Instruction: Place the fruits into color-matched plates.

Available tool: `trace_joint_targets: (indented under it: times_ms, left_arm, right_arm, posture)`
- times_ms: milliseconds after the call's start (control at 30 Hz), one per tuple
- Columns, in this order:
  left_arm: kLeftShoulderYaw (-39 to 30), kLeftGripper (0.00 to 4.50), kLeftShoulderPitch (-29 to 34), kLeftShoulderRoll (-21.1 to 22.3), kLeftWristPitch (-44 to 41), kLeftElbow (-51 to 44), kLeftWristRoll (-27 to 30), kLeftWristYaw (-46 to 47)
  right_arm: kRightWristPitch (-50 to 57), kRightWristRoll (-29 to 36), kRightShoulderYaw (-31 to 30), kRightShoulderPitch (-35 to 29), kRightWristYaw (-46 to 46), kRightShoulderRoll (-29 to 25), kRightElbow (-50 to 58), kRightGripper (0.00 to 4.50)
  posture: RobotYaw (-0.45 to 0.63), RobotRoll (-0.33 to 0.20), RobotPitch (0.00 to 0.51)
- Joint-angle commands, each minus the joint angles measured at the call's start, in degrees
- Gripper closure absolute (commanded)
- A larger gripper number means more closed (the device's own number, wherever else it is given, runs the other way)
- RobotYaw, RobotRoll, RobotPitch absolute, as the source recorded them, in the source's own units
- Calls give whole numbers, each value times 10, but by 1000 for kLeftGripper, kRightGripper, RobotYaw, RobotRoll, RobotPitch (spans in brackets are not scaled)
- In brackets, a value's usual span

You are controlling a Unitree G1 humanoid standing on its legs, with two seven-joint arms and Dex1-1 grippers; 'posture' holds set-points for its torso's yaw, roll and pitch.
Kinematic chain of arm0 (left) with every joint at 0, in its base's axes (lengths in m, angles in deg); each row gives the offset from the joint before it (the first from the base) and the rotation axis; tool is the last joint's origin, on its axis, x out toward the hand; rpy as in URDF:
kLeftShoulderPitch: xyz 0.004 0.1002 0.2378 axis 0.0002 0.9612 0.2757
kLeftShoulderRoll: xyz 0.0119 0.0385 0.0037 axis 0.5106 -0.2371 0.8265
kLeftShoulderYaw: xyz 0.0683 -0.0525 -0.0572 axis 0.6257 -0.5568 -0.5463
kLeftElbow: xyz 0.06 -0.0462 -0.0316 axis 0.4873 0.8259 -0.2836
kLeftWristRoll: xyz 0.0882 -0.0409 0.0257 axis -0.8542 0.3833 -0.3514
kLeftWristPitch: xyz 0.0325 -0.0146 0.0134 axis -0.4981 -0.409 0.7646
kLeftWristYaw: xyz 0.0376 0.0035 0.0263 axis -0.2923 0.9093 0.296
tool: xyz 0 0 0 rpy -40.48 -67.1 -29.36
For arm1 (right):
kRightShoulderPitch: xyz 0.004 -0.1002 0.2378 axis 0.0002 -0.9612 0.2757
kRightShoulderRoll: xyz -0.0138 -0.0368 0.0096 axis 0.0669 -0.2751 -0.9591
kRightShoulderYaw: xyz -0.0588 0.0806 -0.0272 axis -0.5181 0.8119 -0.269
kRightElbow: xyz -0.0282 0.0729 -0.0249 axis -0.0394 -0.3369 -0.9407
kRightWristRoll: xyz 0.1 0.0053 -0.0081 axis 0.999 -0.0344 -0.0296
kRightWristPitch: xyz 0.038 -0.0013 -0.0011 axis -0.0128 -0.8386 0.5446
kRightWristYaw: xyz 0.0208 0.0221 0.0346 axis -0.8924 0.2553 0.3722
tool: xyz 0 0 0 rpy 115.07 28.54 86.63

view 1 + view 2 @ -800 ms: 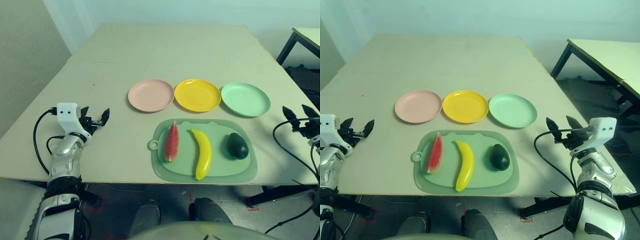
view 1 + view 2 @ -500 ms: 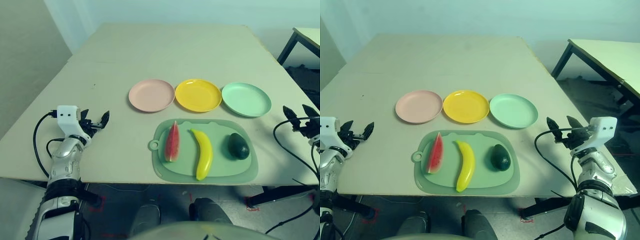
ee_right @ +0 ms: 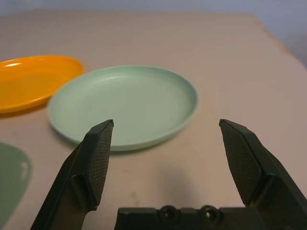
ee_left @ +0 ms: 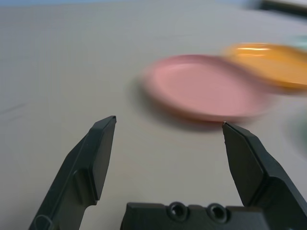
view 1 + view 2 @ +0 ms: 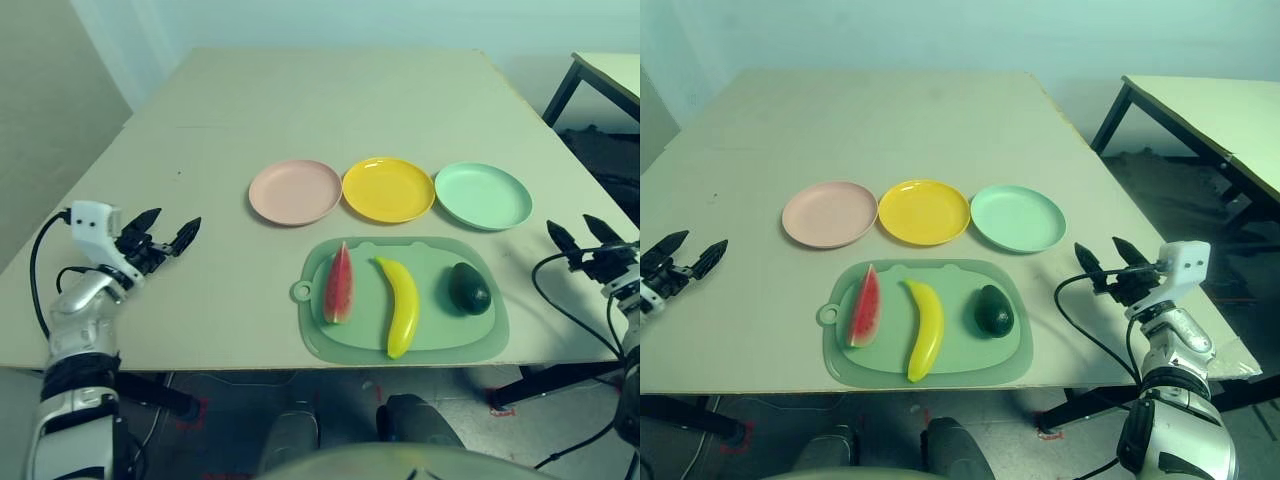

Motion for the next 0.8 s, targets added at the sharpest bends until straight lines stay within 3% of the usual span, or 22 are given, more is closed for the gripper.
trace_joint_targets:
  times_ms: [33,200,300,433,567,700,800]
  left_arm:
    - [31,0,13,38,-32,-47,17,-119]
    - [80,0,13,55,-14,-73,-2,-210]
    - [93,0,8,51,-2,-72,-8,-233]
    - [108,0,-7,33,16,-51,-18,-238]
    - [118,0,-20,15,33,-28,-28,-239]
    - [125,0,-24,-7,34,-6,-32,-238]
    - [130,0,-24,-11,38,-2,-37,-240]
  right_arm:
    - [130,5,-30,2,-57,-29,54,67]
    - [329,-14,-109,-24,-116,-112,250,67]
    - [338,-77,-194,7,-170,-184,349,67]
    - [209,-175,-320,94,-296,-246,392,67]
    - [26,-182,-463,189,-322,-263,396,67]
    - [-164,-176,-612,279,-322,-227,393,67]
    - [-225,-169,-661,305,-322,-200,377,67]
  posture:
    - [-119,0,60]
    - [-134,0,41]
    - [-157,0,36]
    - [-165,0,40]
    - [-159,0,43]
    - [-146,0,42]
    - [-139,0,41]
